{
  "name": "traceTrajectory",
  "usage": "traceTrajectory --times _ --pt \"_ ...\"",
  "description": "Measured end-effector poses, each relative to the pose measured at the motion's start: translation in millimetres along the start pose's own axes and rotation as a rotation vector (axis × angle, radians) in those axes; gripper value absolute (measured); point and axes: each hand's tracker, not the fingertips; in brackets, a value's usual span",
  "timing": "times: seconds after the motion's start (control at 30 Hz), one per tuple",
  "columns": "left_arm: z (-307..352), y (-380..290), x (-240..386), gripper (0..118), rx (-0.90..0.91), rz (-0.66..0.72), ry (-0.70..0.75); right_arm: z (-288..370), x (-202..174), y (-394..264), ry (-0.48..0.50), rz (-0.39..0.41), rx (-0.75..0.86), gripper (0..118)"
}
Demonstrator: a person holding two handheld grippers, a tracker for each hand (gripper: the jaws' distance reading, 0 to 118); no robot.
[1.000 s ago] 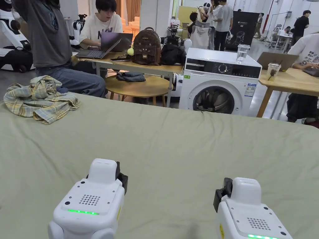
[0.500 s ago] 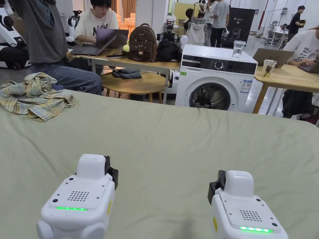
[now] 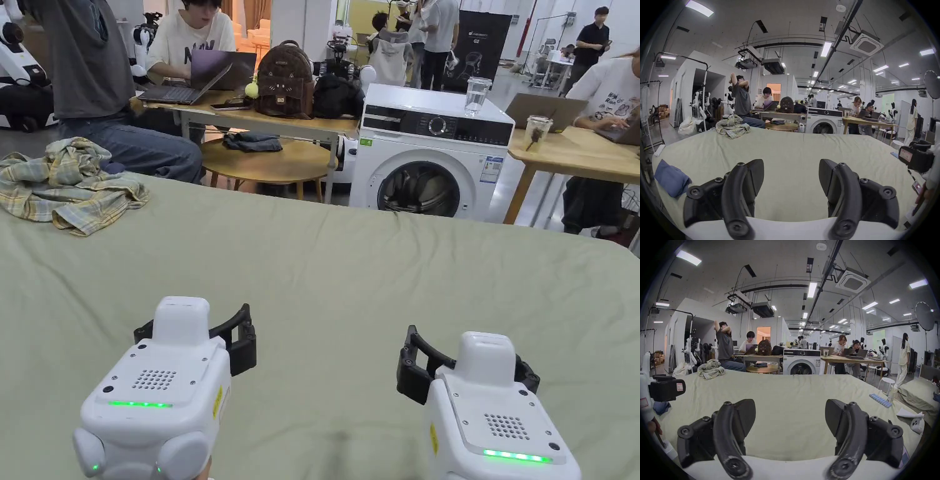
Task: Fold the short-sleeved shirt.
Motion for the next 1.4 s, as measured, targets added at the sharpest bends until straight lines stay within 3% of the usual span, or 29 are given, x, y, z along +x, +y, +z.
traceTrajectory --times 0.13,0.5,0.7,0.8,1.4 --pt "2.3 -1.9 7.1 70 0.032 -0.101 0.102 2.1 2.8 3.1 0.002 -0.001 0.015 89" --pt "6.8 2.8 3.3 70 0.043 -0.101 0.010 -1.9 14.7 7.3 0.070 -0.136 -0.018 90" --pt "5.4 4.7 3.5 70 0.037 -0.098 0.003 -9.7 10.2 9.3 0.011 -0.134 -0.074 90" --pt "4.7 3.1 3.2 70 0.026 -0.089 -0.005 -13.3 12.8 10.5 0.008 -0.184 -0.105 90" --pt "1.8 1.4 3.0 70 0.004 -0.071 -0.008 -12.6 1.6 28.4 -0.019 -0.209 -0.144 90"
